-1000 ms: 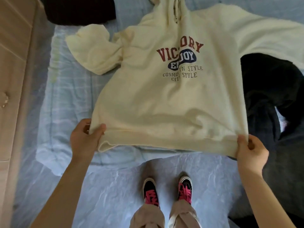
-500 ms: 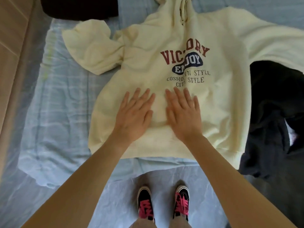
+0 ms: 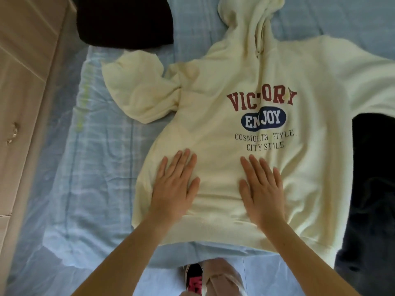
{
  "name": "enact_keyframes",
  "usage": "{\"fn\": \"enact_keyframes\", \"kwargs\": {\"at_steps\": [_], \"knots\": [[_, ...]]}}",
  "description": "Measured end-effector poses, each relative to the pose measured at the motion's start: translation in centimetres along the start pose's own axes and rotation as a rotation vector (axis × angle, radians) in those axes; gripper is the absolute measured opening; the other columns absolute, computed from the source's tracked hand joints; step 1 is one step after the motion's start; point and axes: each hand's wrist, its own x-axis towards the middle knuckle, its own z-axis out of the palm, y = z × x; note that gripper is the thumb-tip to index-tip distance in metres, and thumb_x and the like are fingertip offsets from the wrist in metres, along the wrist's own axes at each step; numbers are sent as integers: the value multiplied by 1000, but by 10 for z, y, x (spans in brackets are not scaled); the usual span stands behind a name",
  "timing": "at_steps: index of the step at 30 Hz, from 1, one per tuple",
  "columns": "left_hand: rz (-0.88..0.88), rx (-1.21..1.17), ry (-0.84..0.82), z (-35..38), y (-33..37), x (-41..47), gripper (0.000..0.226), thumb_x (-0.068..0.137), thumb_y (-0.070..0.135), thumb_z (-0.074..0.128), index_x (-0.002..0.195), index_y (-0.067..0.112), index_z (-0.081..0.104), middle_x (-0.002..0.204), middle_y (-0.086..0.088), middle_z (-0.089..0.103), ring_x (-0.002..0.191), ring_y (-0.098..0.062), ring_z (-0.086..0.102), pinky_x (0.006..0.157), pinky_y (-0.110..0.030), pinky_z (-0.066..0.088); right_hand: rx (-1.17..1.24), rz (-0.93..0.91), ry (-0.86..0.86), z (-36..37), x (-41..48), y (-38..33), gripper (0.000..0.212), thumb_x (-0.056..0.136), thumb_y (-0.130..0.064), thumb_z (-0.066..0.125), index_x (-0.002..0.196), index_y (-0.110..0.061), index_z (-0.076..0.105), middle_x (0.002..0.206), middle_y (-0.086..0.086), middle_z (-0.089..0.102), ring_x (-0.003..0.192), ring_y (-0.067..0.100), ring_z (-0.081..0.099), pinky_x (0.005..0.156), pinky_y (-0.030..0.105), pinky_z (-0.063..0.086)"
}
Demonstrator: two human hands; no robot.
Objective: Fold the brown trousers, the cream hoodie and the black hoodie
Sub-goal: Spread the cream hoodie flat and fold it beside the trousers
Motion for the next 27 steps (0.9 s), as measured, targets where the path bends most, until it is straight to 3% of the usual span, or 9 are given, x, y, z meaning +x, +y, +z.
{"fn": "enact_keyframes", "kwargs": {"at_steps": [3, 6, 9, 11, 14, 17, 20, 23, 27], "knots": [[-6, -85, -82, -20, 7, 13, 61, 96, 44, 26, 146, 17, 47, 155, -4, 40, 143, -22, 39, 116, -48, 31, 47, 14, -21, -18, 5, -7, 61, 97, -46, 25, 151, -24, 42, 154, 5, 45, 144, 28, 38, 116, 53, 27], [-18, -297, 164, -56, -13, 43, 42, 94, 34, 42, 123, 17, 67, 129, -4, 64, 117, -22, 61, 99, -35, 49, 158, 28, 56, -45, 34, -20, 55, 91, -41, 34, 135, -18, 58, 130, 7, 60, 121, 32, 52, 99, 50, 38], [-288, -368, 496, -86, -57, 82, 39, 93, 29, 53, 130, 17, 59, 123, -4, 55, 113, -20, 53, 94, -19, 38, 313, -69, 166, -64, 82, -43, 50, 92, -33, 39, 134, -12, 58, 128, 7, 58, 117, 29, 51, 100, 46, 41], [-596, -501, 619, -98, -84, 105, 57, 89, 26, 69, 140, 16, 46, 128, -9, 43, 117, -24, 45, 93, -18, 32, 406, -172, 210, -71, 115, -66, 45, 95, -24, 44, 136, -11, 56, 131, 6, 56, 121, 23, 49, 103, 39, 42], [-898, -823, 556, -103, -117, 135, 100, 80, 35, 80, 156, 21, 16, 150, -9, 29, 133, -17, 32, 98, -19, 25, 492, -277, 223, -70, 159, -106, 46, 96, -18, 49, 142, -11, 51, 139, 7, 51, 130, 18, 44, 108, 29, 36], [-1047, -1282, 503, -109, -137, 163, 101, 84, 25, 78, 157, 19, 8, 131, 1, 46, 116, -17, 52, 96, -30, 44, 413, -371, 126, -64, 195, -147, 52, 99, -20, 53, 150, -16, 43, 151, 9, 44, 143, 28, 34, 119, 46, 26], [-956, -1535, 616, -118, -158, 167, 73, 88, 1, 68, 150, 14, 32, 118, -5, 63, 104, -20, 63, 100, -37, 50, 249, -339, 5, -60, 215, -181, 59, 101, -42, 35, 157, -33, 23, 160, 8, 32, 151, 30, 17, 123, 52, 7], [-769, -1520, 855, -142, -205, 145, 63, 88, -2, 66, 141, 23, 44, 91, 2, 62, 87, -14, 63, 87, -34, 52, 174, -343, -17, -59, 225, -215, 60, 97, -56, 13, 156, -47, 6, 164, 5, 23, 153, 31, 10, 122, 55, 2], [-775, -1496, 895, -149, -245, 103, 65, 89, -1, 66, 139, 32, 41, 102, -2, 65, 87, -11, 67, 86, -33, 55, 171, -391, -96, -40, 244, -273, 55, 96, -63, 6, 149, -61, -9, 168, -3, 8, 154, 31, 2, 119, 62, 0]]}}
